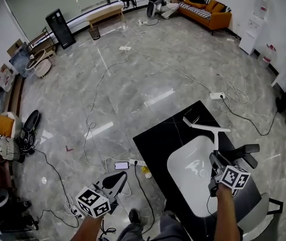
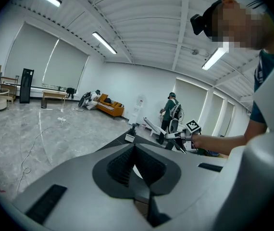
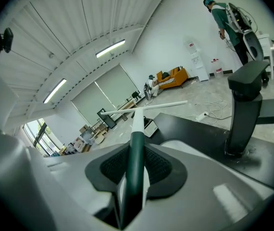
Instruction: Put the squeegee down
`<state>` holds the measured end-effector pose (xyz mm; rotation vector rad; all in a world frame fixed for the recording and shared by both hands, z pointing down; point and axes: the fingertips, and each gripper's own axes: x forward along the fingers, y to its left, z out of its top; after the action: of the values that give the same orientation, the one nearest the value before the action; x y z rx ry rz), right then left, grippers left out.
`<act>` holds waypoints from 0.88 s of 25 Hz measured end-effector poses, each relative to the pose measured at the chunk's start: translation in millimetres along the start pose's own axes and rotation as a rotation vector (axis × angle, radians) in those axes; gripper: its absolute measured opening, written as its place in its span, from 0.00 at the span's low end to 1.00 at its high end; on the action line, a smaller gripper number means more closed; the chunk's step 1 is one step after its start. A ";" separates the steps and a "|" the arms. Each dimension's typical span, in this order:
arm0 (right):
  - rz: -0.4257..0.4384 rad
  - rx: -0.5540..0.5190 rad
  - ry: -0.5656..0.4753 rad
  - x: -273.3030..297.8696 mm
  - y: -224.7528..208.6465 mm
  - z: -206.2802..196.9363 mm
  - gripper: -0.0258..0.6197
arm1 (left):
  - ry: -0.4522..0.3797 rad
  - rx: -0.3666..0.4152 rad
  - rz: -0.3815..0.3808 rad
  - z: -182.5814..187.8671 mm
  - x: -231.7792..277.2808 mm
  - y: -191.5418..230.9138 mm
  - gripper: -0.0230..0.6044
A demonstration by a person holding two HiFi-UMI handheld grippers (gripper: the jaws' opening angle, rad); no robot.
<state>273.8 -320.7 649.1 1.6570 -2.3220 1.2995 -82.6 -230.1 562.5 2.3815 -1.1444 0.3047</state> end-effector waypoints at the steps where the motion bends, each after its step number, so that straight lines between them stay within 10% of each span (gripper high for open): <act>1: -0.004 0.002 0.001 1.8 -3.4 -0.3 0.20 | 0.002 -0.002 -0.001 -1.4 2.4 0.6 0.04; 22: -0.065 0.051 0.025 60.4 -45.4 -18.2 0.20 | 0.057 -0.037 -0.035 -15.4 48.4 31.6 0.04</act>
<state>275.0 -361.0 715.5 1.7052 -2.2199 1.3693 -76.8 -271.9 605.0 2.3423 -1.0723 0.3348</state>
